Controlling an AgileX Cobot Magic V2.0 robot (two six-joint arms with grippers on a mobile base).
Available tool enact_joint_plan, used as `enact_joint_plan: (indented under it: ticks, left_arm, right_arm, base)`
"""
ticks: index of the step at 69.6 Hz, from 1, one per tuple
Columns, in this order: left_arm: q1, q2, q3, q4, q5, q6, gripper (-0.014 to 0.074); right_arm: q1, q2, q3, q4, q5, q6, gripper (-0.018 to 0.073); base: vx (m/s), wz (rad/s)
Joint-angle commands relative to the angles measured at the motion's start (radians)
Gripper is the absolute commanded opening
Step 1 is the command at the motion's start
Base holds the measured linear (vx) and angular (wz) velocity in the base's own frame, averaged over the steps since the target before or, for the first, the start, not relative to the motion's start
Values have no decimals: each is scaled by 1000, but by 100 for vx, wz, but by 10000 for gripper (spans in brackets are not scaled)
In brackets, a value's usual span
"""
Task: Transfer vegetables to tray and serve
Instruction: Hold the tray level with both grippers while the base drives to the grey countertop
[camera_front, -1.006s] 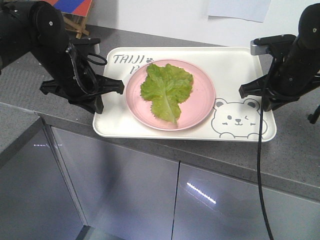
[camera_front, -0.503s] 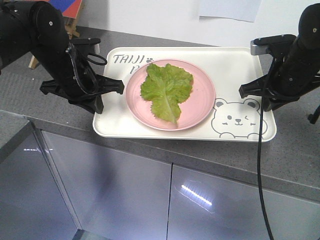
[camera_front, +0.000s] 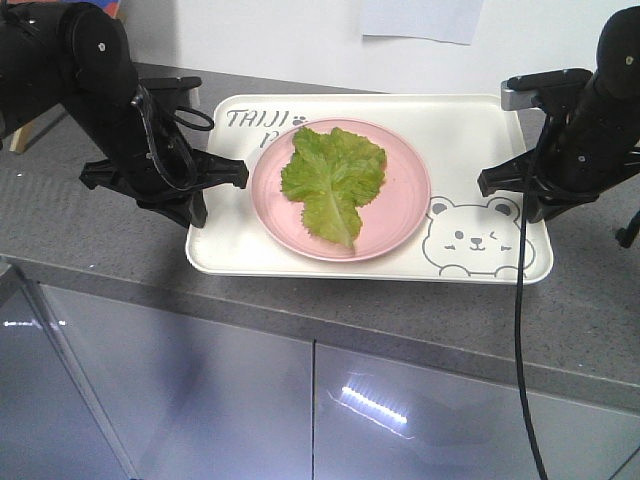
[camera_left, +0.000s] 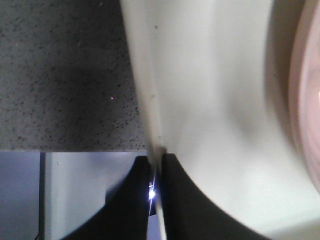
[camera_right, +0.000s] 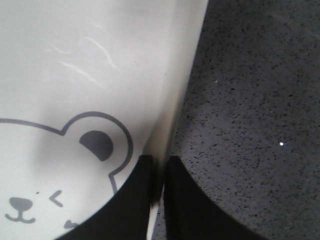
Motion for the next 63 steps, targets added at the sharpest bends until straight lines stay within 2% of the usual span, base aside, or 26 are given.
enact_joint_plan:
  ticks: [1,63]
  left_arm:
    - [-11,-69,-38,-37,-9,25,-6]
    - [-11,-69,-38,-37,-9,25,-6]
  right_arm:
    - [3,-54,-27,-18,-42,-42,-8]
    - [3,-54,-27,-18,-42,-42,-8]
  base:
    - [7,-16]
    - [6,-13]
